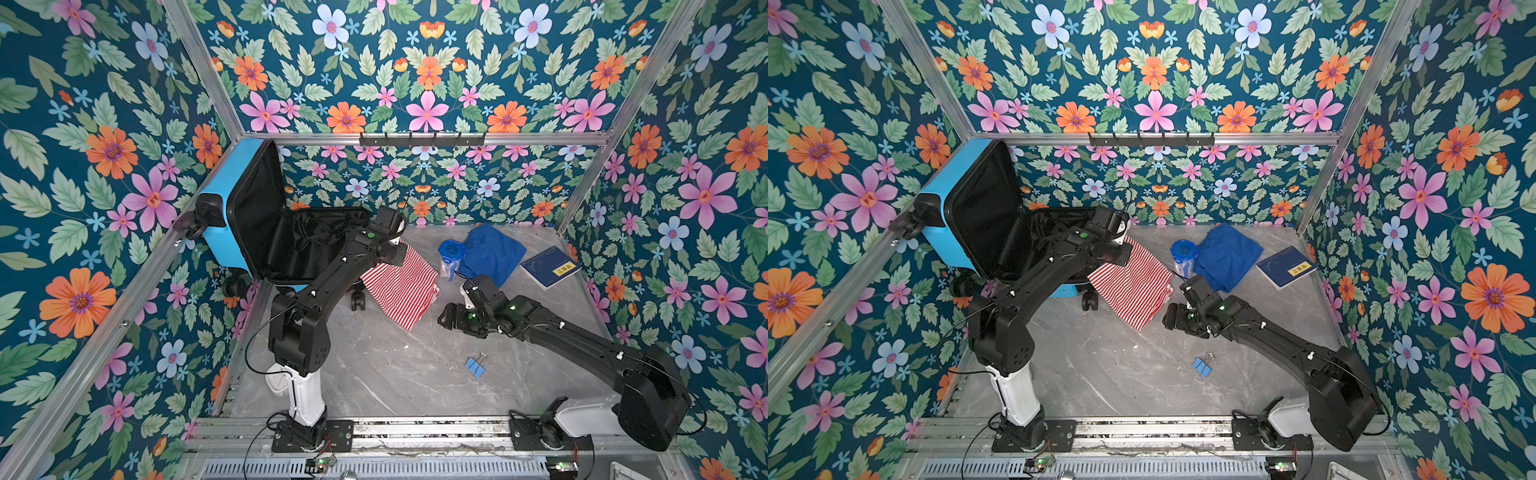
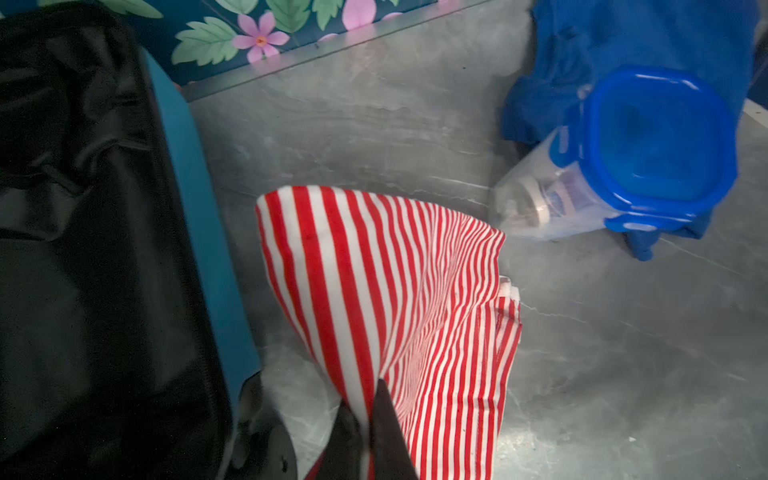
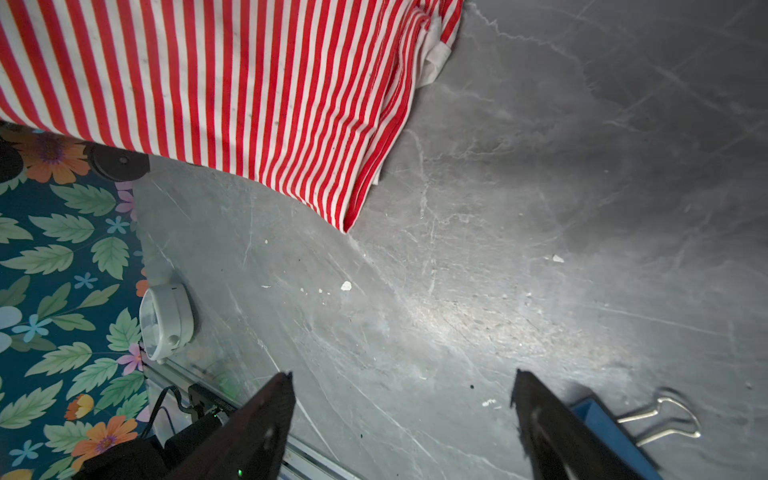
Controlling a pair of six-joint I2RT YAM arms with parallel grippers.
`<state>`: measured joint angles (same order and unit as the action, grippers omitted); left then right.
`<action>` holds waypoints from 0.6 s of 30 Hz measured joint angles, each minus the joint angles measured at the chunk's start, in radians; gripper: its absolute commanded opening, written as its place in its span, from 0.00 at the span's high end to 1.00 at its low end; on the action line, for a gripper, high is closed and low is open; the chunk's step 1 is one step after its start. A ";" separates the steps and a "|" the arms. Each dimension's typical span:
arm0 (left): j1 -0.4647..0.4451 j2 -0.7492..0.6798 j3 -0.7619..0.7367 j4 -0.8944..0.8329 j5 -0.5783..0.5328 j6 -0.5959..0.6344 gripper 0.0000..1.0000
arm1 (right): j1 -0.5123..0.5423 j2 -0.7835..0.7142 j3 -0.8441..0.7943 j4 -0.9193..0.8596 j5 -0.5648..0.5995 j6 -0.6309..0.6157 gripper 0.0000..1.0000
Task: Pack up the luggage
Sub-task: 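Carry the striped cloth into the suitcase with the left gripper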
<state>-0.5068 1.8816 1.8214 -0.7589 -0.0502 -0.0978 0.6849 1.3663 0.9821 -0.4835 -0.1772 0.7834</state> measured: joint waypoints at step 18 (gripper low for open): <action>0.246 0.070 0.257 -0.135 -0.148 0.070 1.00 | 0.062 0.039 0.075 -0.039 0.032 -0.005 0.16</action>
<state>-0.2611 1.9514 2.0789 -0.8944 -0.1986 -0.0277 0.7471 1.4052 1.0573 -0.5228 -0.1448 0.7784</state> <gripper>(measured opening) 0.067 0.842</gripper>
